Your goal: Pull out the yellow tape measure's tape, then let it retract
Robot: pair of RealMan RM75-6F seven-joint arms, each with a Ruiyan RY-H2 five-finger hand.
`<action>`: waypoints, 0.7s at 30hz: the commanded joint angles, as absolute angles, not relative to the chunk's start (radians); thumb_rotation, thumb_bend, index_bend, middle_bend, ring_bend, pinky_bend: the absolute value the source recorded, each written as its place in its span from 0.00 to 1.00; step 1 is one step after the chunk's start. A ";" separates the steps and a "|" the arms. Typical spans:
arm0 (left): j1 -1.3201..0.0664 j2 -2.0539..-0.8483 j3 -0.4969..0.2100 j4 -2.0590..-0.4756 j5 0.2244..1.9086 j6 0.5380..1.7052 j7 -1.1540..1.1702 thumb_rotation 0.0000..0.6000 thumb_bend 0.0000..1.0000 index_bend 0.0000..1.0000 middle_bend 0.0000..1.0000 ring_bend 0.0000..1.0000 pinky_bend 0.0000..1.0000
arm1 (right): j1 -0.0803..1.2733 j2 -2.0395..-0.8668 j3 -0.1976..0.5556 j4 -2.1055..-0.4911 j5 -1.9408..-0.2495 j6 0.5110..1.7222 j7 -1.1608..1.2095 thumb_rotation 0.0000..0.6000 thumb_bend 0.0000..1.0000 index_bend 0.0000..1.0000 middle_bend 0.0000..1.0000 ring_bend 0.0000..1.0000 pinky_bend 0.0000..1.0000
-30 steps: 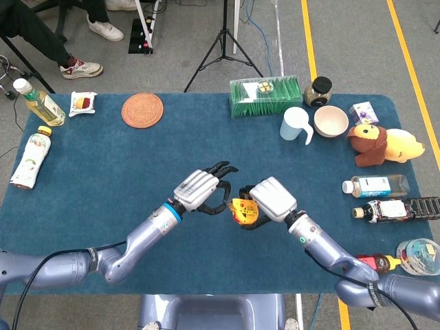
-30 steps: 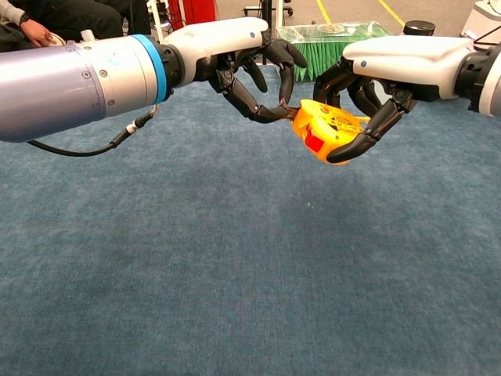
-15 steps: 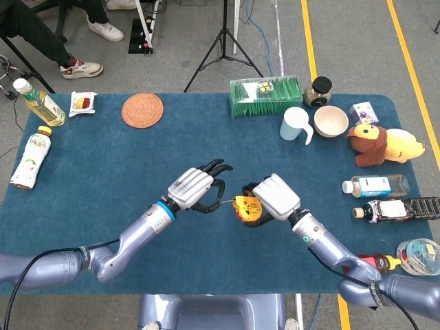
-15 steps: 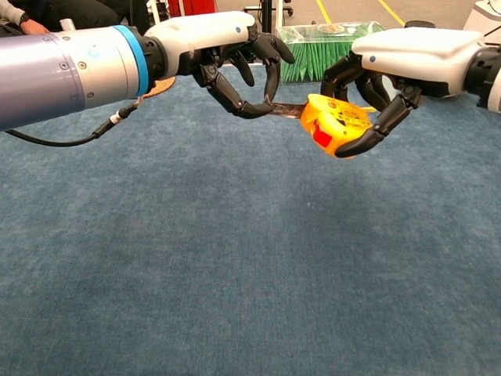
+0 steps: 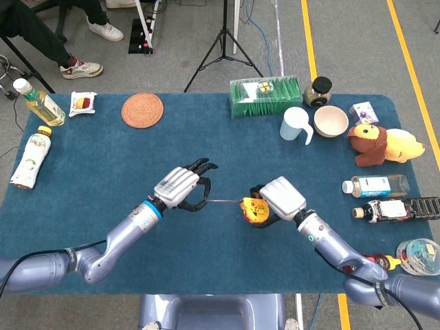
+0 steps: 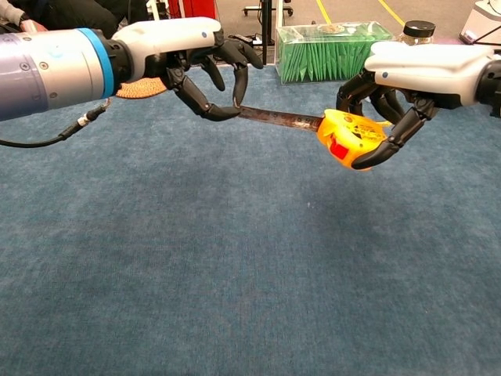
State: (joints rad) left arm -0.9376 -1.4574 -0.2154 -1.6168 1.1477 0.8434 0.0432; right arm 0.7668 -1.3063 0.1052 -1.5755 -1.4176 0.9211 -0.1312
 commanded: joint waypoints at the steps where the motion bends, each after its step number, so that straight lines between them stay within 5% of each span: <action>1: -0.923 -1.438 -0.207 -1.627 1.151 0.846 0.033 1.00 0.37 0.62 0.14 0.01 0.24 | 0.767 -1.302 0.105 -1.574 -1.417 0.918 -0.129 0.59 0.10 0.61 0.66 0.69 0.58; 21: -0.800 -1.258 -0.156 -1.707 1.186 0.879 -0.064 1.00 0.36 0.62 0.14 0.01 0.24 | 0.756 -1.255 0.080 -1.560 -1.422 0.891 -0.131 0.59 0.10 0.62 0.67 0.69 0.58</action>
